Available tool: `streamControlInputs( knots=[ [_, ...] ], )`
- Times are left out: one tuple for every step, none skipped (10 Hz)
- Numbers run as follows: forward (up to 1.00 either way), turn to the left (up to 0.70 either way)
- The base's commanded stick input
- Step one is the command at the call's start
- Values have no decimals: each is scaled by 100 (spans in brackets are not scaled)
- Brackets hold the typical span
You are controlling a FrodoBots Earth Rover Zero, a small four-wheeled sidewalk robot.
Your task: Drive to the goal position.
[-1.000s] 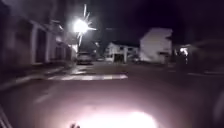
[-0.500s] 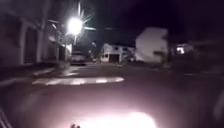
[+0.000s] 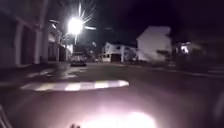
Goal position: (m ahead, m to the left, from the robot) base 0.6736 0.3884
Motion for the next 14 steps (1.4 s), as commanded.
streamControlInputs(
  knots=[
    [0, -45],
    [0, -45],
    [0, -45],
    [0, -45],
    [0, -45],
    [0, -45],
    [0, -45],
    [0, -45],
    [0, -45],
    [0, -45],
    [0, -45],
    [20, -41],
    [40, -38],
    [60, -34]
  ],
)
